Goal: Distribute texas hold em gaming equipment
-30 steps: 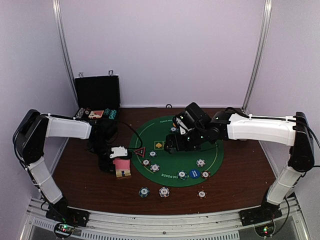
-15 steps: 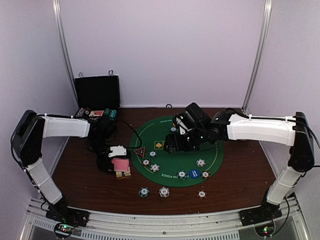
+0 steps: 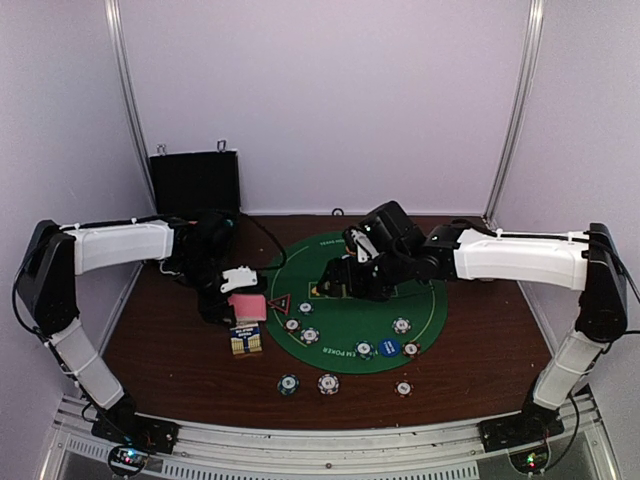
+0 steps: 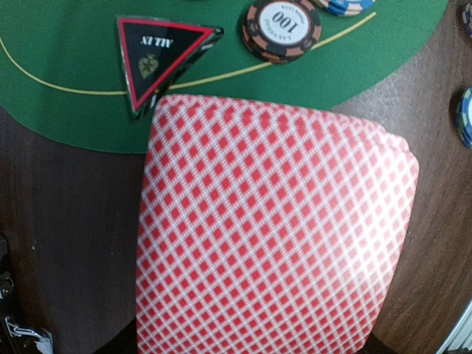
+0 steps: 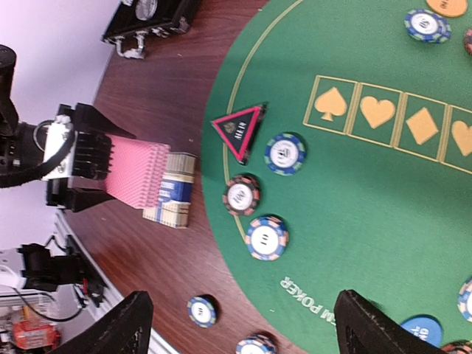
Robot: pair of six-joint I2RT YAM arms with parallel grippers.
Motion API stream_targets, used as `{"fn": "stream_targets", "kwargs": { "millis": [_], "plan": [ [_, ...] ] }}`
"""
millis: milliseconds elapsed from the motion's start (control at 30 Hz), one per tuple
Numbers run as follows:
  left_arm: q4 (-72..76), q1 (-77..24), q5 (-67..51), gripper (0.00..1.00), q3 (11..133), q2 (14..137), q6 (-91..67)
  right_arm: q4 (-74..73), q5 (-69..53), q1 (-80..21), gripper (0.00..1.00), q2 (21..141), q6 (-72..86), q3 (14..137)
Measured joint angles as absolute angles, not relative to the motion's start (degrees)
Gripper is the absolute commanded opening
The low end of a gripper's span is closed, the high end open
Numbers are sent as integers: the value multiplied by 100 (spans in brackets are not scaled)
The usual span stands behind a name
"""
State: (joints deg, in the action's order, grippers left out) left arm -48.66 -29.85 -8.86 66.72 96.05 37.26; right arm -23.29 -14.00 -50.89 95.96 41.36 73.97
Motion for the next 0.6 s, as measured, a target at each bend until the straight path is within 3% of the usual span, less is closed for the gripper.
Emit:
{"fn": "stream_targets", "kwargs": {
  "millis": [600],
  "plan": [
    [-5627, -3188, -1184, 0, 8147, 9675, 3538, 607, -3776, -4751, 86, 10971, 5946, 7397]
  ]
}}
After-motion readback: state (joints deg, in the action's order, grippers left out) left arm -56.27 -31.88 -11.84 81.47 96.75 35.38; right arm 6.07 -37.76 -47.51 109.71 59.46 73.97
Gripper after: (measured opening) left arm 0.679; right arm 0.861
